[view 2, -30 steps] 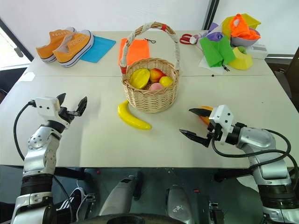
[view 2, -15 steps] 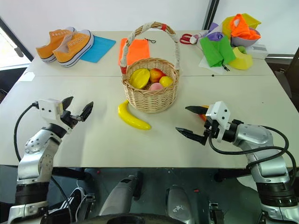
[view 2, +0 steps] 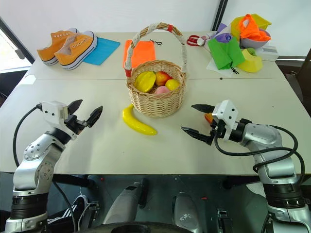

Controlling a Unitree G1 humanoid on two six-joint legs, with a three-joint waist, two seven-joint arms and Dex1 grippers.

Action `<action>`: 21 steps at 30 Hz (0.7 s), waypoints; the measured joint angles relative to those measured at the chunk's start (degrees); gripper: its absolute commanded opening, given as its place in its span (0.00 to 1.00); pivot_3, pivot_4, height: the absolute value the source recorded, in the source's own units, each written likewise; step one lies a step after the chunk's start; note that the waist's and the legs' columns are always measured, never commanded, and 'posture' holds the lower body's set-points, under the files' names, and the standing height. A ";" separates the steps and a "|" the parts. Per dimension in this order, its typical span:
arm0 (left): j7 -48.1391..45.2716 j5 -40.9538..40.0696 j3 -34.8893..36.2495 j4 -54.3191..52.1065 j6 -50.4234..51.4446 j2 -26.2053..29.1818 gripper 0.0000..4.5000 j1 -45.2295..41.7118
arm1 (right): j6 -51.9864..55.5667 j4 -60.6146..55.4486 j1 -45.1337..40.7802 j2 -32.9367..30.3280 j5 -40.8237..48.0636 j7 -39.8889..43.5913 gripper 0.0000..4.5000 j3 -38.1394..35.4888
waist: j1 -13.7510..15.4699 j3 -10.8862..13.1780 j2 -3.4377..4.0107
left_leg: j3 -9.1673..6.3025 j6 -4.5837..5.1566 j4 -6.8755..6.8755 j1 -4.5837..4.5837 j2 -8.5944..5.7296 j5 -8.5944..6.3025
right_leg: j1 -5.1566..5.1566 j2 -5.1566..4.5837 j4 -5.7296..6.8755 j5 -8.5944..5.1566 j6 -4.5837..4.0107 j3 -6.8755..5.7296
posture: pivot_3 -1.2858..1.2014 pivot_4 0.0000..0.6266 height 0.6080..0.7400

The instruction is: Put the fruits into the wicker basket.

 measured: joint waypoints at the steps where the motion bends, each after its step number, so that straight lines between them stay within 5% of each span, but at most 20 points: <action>1: -0.29 0.00 0.04 0.00 -0.14 0.07 1.00 0.22 | -0.16 0.06 0.00 0.32 -0.03 -0.27 0.99 -0.01 | 0.00 0.00 0.00 | 0.00 0.00 0.00 0.00 0.00 0.00 | 0.00 0.00 -0.01 0.00 0.00 0.00 | 0.52 0.24 1.00; 8: -10.69 -1.54 -0.40 -3.36 -4.04 5.01 1.00 4.44 | -0.86 4.27 -3.22 0.20 -2.85 -6.73 0.99 -2.96 | -0.01 0.01 0.01 | 0.02 -0.02 -0.09 -0.04 0.01 -0.01 | -0.07 -0.05 -0.06 -0.01 -0.03 0.05 | 0.52 0.24 1.00; 14: -26.39 -9.30 -3.76 -11.66 -3.17 13.34 1.00 5.69 | 21.74 4.79 -3.52 -13.33 -2.74 -9.38 0.99 -4.33 | 0.88 0.02 0.08 | 0.08 -0.14 -0.11 -0.12 0.02 -0.10 | -0.18 -0.19 -0.09 -0.15 -0.31 0.10 | 0.52 0.24 1.00; 21: -32.08 -12.26 -7.22 -12.67 -0.96 15.77 1.00 3.55 | 23.79 5.31 0.35 -13.65 -5.18 -9.47 0.99 -1.69 | 0.90 0.02 0.08 | 0.22 0.13 -0.13 -0.17 0.01 -0.10 | -0.19 -0.25 -0.22 -0.11 -0.21 0.09 | 0.52 0.24 1.00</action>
